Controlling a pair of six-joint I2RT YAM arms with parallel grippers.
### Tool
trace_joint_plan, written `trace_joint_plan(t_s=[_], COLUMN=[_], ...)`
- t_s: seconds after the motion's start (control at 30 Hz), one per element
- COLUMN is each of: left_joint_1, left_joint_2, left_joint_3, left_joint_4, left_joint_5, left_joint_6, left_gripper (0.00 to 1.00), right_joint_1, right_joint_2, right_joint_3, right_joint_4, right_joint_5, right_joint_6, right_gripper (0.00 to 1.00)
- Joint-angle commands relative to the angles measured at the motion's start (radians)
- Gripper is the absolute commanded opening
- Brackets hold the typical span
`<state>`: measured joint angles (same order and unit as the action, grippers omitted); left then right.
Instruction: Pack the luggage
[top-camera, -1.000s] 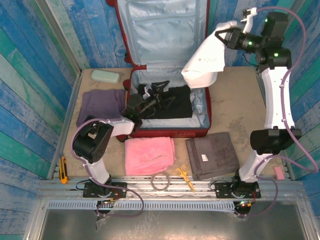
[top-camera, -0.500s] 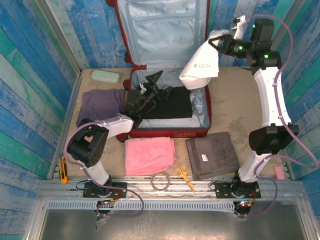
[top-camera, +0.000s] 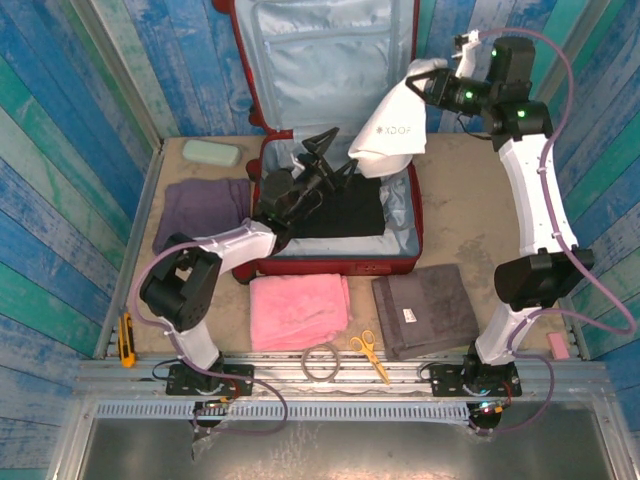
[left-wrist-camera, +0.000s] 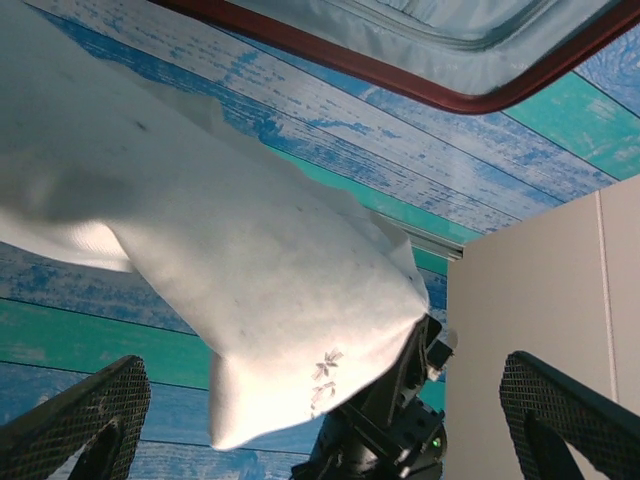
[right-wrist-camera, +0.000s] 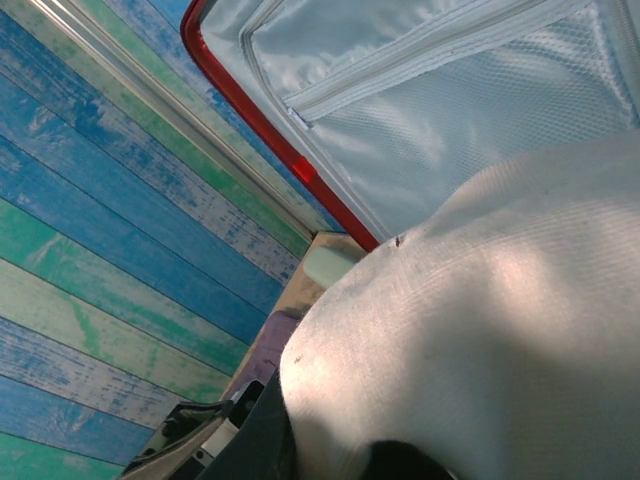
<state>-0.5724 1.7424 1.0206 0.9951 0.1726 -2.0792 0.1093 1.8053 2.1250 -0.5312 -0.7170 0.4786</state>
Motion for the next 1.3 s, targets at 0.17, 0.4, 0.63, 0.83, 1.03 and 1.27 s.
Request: trace_joint_plan(t_s=[0.17, 0.4, 0.63, 0.83, 1.03, 1.27], left_joint_1=[-0.006, -0.007, -0.012, -0.018, -0.023, -0.025], left_joint_2=[0.133, 0.205, 0.261, 0.302, 0.344, 0.408], left_joint_3=[0.057, 0.098, 0.12, 0.129, 0.149, 0.201], left_joint_4=[0.05, 0.081, 0.112, 0.141, 0.165, 0.191], left_joint_5=[-0.027, -0.031, -0.027, -0.02, -0.018, -0.016], left_joint_6=[-0.262, -0.28, -0.307, -0.324, -0.343, -0.366], left_gripper=[0.93, 0.93, 0.93, 0.93, 0.93, 0.93], right_joint_1=[0.011, 0.023, 0.027, 0.027, 0.03, 0.03], right_joint_2=[-0.043, -0.046, -0.047, -0.031, -0.023, -0.04], right_joint_3=[0.018, 0.026, 0.04, 0.078, 0.095, 0.082], right_joint_4=[0.056, 0.056, 0.055, 0.056, 0.058, 0.031], right_joint_5=[-0.007, -0.027, -0.035, -0.057, -0.079, -0.087], right_joint_6=[0.022, 0.041, 0.046, 0.058, 0.072, 0.058], right_gripper=[0.0, 0.0, 0.0, 0.0, 0.01, 0.0])
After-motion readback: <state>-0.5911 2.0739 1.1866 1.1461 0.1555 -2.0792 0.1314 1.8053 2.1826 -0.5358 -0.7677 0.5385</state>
